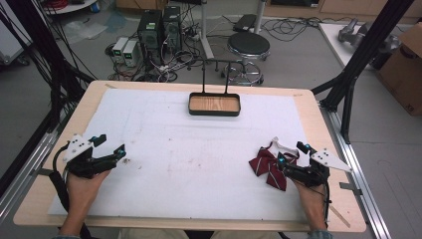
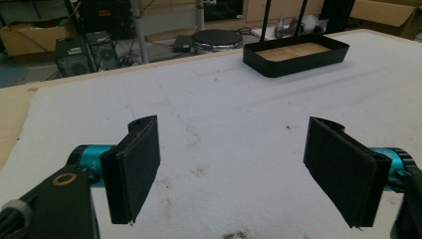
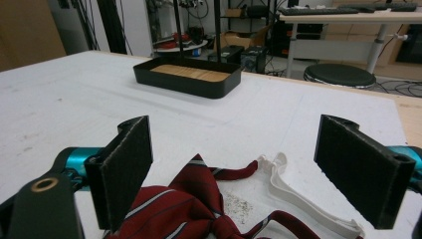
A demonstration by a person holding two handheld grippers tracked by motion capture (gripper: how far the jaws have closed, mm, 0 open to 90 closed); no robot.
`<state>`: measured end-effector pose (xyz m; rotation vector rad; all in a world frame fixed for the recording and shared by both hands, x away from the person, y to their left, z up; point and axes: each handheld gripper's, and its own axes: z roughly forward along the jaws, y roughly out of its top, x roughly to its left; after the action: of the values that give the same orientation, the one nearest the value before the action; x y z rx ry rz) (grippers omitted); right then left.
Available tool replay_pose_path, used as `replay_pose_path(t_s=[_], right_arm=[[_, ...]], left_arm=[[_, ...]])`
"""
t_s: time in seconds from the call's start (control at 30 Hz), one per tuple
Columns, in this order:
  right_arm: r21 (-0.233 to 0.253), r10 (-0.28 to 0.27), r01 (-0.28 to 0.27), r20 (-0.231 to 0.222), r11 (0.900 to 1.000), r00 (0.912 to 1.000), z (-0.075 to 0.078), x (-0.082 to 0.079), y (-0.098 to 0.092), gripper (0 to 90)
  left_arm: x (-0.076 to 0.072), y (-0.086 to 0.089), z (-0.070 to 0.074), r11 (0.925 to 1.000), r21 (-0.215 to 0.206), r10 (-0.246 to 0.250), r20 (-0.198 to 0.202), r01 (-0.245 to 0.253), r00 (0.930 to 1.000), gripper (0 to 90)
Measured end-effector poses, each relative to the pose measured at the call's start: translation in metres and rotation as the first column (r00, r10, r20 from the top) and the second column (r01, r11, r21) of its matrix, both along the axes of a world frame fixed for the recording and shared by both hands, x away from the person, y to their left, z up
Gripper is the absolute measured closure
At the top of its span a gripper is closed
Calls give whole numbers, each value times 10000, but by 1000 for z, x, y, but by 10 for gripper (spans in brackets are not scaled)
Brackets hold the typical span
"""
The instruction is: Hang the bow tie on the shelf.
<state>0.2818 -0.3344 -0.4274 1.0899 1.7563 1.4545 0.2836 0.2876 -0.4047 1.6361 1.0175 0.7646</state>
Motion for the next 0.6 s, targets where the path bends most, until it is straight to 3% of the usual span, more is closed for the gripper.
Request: replay_pose_path(t_s=[0.23,0.37,0.6], right_arm=[[-365,-47,31,-429,9993,9991,-5,8,4,171],[-833,127,-204,-915,9963,9957,-11,14,8,261],[-1105,324,-476,-1357,9927,9902,-17,20,10,344]], left_arm=[[1,-1,-1,10000,0,-68,-6,68,10000,228],[1,-2,-1,10000,3,-92,23,92,10000,228],[0,-2,-1,9999,27,-126,49,126,9999,228]])
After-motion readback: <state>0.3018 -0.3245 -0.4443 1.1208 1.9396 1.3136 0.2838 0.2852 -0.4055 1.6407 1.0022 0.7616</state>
